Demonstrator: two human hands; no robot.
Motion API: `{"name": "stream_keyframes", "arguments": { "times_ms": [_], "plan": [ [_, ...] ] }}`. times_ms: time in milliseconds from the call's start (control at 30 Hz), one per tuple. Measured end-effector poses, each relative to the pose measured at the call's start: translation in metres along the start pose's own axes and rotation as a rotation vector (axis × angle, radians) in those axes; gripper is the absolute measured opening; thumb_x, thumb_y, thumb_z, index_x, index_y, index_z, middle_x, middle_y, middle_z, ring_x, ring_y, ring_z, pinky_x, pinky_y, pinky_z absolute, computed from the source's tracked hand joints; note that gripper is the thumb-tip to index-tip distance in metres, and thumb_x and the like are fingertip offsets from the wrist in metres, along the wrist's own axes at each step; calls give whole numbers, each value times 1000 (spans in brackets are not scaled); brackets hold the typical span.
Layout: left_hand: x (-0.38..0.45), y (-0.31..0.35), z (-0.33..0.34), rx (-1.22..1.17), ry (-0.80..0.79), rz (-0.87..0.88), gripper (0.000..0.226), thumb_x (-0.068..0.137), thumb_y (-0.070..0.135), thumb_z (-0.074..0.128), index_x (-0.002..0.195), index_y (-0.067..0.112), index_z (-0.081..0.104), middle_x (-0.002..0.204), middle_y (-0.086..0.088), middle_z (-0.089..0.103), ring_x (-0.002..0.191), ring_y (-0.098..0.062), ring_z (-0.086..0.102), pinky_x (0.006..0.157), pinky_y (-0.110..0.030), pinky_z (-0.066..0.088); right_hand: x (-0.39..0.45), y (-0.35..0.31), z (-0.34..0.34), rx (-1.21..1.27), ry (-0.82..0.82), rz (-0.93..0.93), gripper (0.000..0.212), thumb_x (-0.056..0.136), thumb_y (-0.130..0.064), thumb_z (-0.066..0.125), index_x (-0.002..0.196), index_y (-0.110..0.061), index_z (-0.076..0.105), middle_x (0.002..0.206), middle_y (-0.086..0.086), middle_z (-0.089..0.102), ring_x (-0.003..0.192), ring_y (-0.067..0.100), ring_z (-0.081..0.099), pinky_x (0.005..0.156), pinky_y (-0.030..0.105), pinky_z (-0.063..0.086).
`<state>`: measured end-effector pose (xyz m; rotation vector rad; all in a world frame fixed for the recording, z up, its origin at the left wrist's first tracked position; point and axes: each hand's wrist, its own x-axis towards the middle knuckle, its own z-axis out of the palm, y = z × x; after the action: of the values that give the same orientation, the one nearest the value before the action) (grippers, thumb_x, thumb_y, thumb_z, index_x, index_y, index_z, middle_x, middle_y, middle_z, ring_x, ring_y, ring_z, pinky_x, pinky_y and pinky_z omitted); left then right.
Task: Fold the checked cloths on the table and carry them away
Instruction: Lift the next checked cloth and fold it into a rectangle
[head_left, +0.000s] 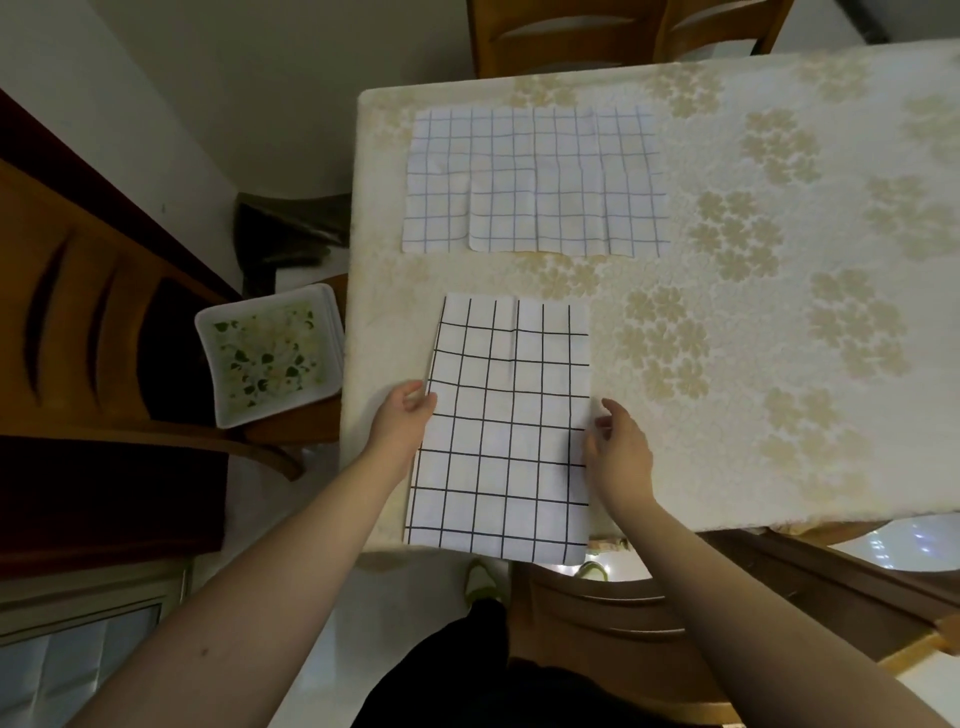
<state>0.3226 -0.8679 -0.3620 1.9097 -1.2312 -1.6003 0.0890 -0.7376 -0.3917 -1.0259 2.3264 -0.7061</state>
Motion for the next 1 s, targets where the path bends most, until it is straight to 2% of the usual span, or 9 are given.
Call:
{"name": "stream_keyframes", "arguments": {
  "times_ms": [133,300,433,533,667,733,800,867,1000],
  "plan": [
    [6,7,3,58,-19,40,46,95,18,61,138,25,46,124,-10,61,101,-19,59,72,-22,44,7,-6,0,172,-55,200,55,93,-22,59,144,-18,39,123,5,59,106,25,59,94,50,49],
    [-3,18,-10,63,-61,144,52,94,23,63,139,37,41,116,-5,67,103,-18,64,92,-35,50,8,-5,-3,215,-92,179,56,94,-31,61,144,-18,39,119,2,59,96,18,60,85,39,53],
    [-15,28,-20,54,-114,234,37,96,23,62,128,40,56,109,-3,68,106,-12,61,94,-28,45,2,-10,-8,259,-115,142,44,102,-30,45,143,-15,40,108,1,59,84,11,57,65,21,41],
    [-25,36,-22,85,-133,305,22,96,22,61,103,41,69,103,8,70,104,-8,62,91,-24,46,-3,-16,-10,330,-177,104,44,103,-35,41,145,-24,37,94,0,58,75,9,55,61,22,40],
    [-34,46,-28,96,-150,368,19,95,20,62,96,37,70,106,13,70,105,-1,62,97,-22,46,-5,-24,-15,468,-207,105,37,100,-36,46,137,-37,44,76,8,49,68,20,50,66,26,43],
    [-36,47,-33,139,-166,368,16,92,23,66,100,37,69,109,10,69,104,1,62,95,-20,46,-5,-28,-21,524,-187,76,30,99,-33,52,128,-39,53,90,17,59,84,31,58,79,32,50],
    [-38,48,-38,193,-196,353,25,88,20,72,109,33,67,113,8,63,103,0,60,87,-13,46,-3,-32,-29,555,-174,31,24,96,-28,59,119,-36,61,99,2,66,96,18,62,89,33,50],
    [-38,50,-43,270,-192,351,35,86,15,74,118,27,65,115,5,59,105,-6,57,82,-11,43,-1,-36,-40,503,-181,-26,22,92,-27,65,114,-33,65,94,-15,63,90,4,58,84,24,45],
    [-35,52,-54,602,-64,494,30,89,22,71,118,22,69,110,-3,72,99,-13,66,90,-29,53,3,-40,-58,282,-180,-159,25,88,-28,71,113,-27,69,107,-14,67,95,2,59,77,3,38]
  ]
}}
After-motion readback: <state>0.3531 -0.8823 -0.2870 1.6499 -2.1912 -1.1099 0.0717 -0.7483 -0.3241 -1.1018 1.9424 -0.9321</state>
